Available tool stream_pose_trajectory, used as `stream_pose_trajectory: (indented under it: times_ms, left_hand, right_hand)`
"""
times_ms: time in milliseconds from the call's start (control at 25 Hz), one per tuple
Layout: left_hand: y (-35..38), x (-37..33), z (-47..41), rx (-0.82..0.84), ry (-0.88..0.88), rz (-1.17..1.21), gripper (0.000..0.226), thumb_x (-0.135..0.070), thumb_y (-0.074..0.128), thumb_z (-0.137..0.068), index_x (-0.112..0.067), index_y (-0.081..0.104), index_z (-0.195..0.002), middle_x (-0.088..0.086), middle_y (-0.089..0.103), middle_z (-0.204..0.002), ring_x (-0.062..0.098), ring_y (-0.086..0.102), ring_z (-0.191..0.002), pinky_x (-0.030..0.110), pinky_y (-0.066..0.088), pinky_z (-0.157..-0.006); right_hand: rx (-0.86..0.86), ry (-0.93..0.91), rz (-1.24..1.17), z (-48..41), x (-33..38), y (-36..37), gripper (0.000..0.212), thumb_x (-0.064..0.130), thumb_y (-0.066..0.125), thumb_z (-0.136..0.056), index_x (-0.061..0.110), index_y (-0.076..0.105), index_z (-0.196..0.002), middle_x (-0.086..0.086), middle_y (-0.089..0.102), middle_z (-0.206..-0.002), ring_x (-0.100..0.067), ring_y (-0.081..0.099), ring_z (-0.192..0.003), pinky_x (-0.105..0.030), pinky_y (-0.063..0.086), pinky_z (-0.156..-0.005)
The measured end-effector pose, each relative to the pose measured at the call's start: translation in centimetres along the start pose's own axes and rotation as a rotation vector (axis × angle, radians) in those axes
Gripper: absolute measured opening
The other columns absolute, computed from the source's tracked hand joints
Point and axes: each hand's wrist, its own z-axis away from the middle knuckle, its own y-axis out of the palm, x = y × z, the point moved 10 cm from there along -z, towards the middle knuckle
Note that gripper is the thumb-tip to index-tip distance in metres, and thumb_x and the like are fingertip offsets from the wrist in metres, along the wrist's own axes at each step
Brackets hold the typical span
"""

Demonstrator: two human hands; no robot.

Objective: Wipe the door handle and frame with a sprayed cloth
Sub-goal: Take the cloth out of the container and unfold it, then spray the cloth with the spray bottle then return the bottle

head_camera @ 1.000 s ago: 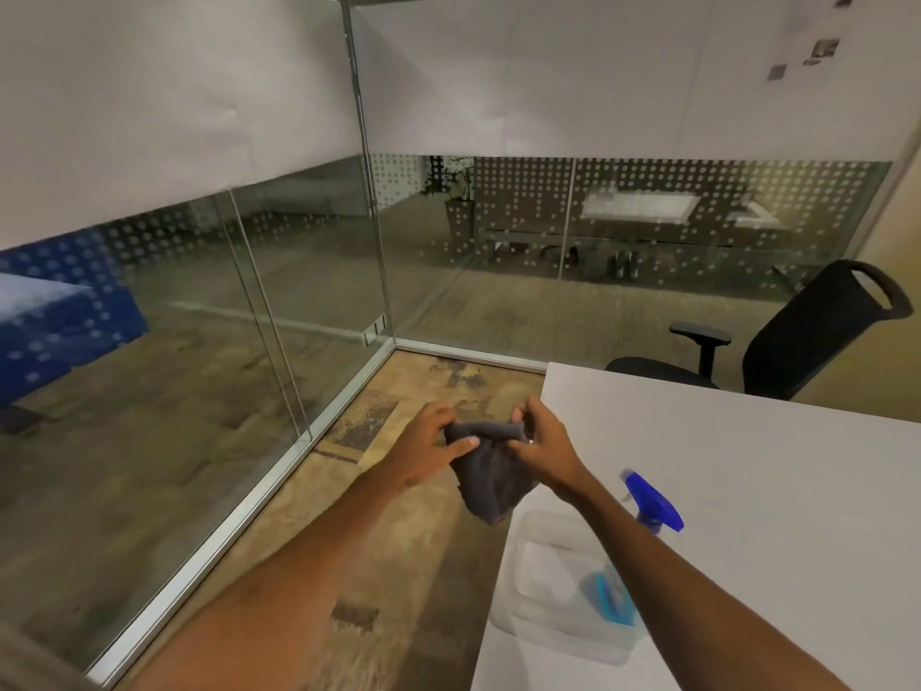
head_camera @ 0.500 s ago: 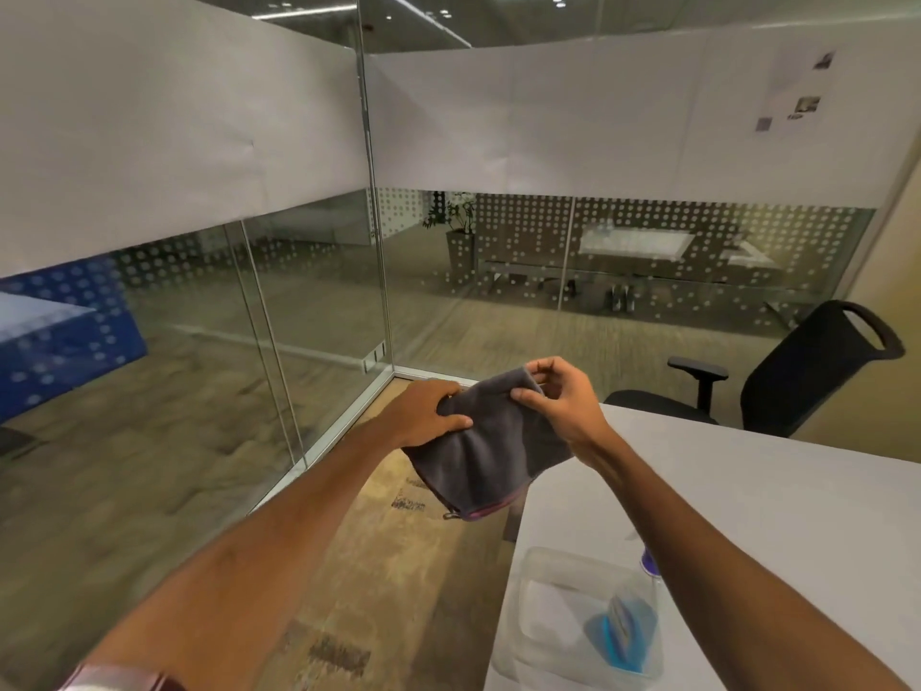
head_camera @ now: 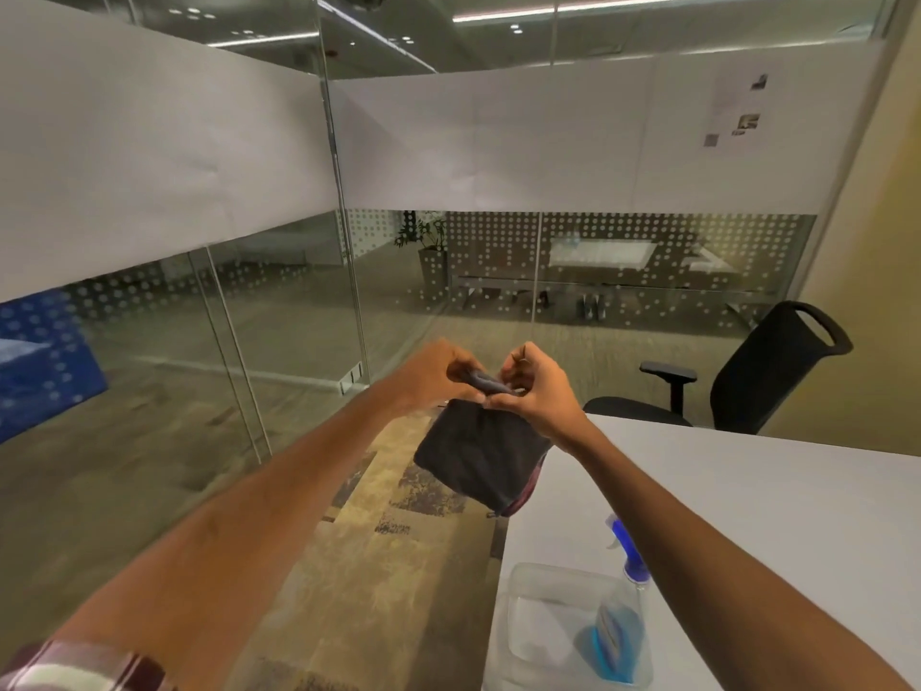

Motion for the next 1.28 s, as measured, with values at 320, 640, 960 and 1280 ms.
stream_pose_trajectory:
  times_ms: [320,640,960,1280]
  left_hand:
    - [-0.1,1.4,0.1,-0.039,-0.101,0.395,0.026,0.003,0.071,-0.08,-0.011,0.071,-0.102,0.004,0.072,-0.095,0.01,0.069,-0.089,0.02,0.058,-0.077]
    - [-0.5,2.0,-0.9,-0.149,-0.158,0.457,0.023,0.0,0.072,-0.081,-0.018,0.071,-0.096,0.0,0.072,-0.091,0.01,0.068,-0.088,0.02,0.058,-0.069]
    - [-0.7,3.0,-1.4,-0.265,-0.264,0.616,0.019,0.0,0.07,-0.082,-0.012,0.069,-0.096,0.007,0.068,-0.099,0.02,0.065,-0.098,0.032,0.058,-0.078]
    - [-1.1,3.9,-1.4,-0.274,-0.324,0.697,0.015,-0.003,0.072,-0.082,-0.013,0.069,-0.093,0.007,0.068,-0.102,0.024,0.066,-0.099,0.032,0.058,-0.072]
  right_hand:
    - [0.01,0.053,0.048,1.8,-1.7,-2.9,0.035,0.04,0.079,-0.072,0.022,0.065,-0.098,0.005,0.07,-0.094,-0.009,0.069,-0.086,-0.019,0.057,-0.068]
    - [-0.387,0.407,0.045,15.0,-14.7,-13.4,0.076,0.046,0.07,-0.074,0.023,0.037,-0.139,0.0,0.049,-0.139,-0.02,0.048,-0.125,-0.038,0.04,-0.101]
    - [-0.205,0.673,-0.028,25.6,-23.6,-7.8,0.087,0.037,0.082,-0.066,0.022,0.039,-0.14,0.007,0.05,-0.13,-0.019,0.048,-0.12,-0.036,0.037,-0.101]
    - [-0.436,0.672,-0.225,22.7,-23.6,-6.3,0.019,0.013,0.075,-0.079,0.01,0.061,-0.092,-0.009,0.062,-0.073,-0.024,0.056,-0.071,-0.025,0.048,-0.061]
